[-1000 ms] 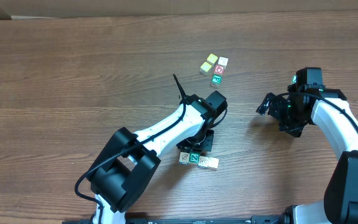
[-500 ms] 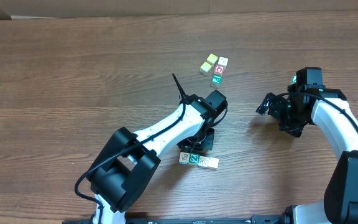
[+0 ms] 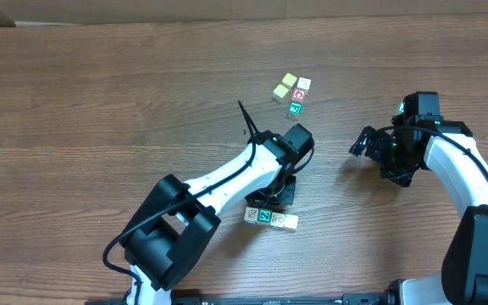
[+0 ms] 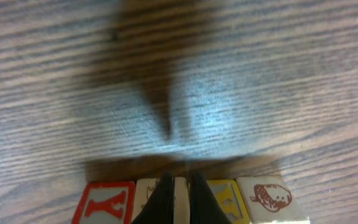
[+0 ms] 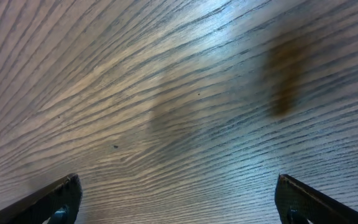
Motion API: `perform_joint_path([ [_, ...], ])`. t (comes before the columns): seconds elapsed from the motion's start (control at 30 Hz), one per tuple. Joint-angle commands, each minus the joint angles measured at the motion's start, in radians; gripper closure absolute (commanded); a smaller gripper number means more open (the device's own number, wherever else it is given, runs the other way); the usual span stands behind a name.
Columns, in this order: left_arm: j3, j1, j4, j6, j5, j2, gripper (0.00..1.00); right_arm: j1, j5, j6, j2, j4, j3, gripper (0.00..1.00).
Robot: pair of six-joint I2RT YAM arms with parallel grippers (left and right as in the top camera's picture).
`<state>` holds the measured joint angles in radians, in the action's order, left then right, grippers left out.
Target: Flip 3 blocks
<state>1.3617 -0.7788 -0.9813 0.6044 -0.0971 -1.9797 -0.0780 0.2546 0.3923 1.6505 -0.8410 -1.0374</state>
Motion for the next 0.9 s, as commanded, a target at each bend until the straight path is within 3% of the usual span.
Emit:
perform_joint_path([
  [0.0, -0.004, -0.007, -0.018, 0.025, -0.01, -0.009, 0.96, 0.002, -0.008, -0.001, -0.003, 0.003, 0.002, 0.0],
  [0.53, -0.004, -0.006, -0.05, 0.025, -0.014, -0.009, 0.96, 0.002, -0.008, -0.001, -0.003, 0.003, 0.002, 0.0],
  [0.87, 0.0, 0.047, 0.068, 0.027, -0.008, -0.009, 0.96, 0.002, -0.008, -0.001, -0.003, 0.003, 0.002, 0.0],
])
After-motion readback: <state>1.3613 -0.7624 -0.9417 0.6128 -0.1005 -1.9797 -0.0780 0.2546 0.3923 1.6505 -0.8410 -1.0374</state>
